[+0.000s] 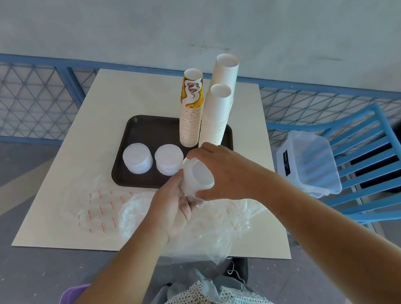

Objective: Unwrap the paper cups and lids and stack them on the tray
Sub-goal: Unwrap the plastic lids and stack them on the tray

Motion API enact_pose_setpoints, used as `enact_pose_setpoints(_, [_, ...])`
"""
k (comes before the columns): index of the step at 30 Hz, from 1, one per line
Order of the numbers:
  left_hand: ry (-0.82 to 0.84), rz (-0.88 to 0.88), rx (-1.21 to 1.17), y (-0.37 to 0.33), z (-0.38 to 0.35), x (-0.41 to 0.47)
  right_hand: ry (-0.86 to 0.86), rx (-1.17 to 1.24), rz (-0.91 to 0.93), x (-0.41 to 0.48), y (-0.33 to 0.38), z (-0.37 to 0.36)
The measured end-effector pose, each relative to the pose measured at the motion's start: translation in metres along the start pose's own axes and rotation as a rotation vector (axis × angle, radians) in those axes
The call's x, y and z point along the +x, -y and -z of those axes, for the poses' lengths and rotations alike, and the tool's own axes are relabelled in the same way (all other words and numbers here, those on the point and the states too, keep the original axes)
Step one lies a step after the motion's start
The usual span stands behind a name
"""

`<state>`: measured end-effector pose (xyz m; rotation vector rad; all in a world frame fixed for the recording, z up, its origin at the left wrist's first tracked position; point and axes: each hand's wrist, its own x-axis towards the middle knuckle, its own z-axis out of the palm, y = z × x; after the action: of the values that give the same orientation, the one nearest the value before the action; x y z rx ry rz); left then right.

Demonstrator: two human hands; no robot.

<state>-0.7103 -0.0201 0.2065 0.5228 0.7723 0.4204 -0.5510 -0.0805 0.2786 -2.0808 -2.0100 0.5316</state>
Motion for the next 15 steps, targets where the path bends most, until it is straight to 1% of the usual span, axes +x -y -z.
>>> enact_pose_setpoints(4, [0.104,0.065,-0.065,-0.006,-0.002,0.001,-0.003,-0.006,0.015,-0.001,0.003,0.0])
enact_pose_setpoints(7, [0.104,0.089,-0.139,-0.003,-0.006,0.004,0.004,-0.004,0.006,-0.002,0.005,0.002])
enact_pose_setpoints(10, [0.083,0.066,-0.177,0.003,-0.009,0.007,0.009,-0.021,-0.006,-0.001,0.006,0.003])
enact_pose_setpoints(12, [0.081,0.043,-0.173,0.005,-0.008,0.009,0.002,-0.05,-0.005,-0.001,0.005,0.003])
enact_pose_setpoints(15, [0.071,0.055,-0.092,0.005,-0.006,0.01,-0.003,-0.08,0.001,-0.001,0.005,0.005])
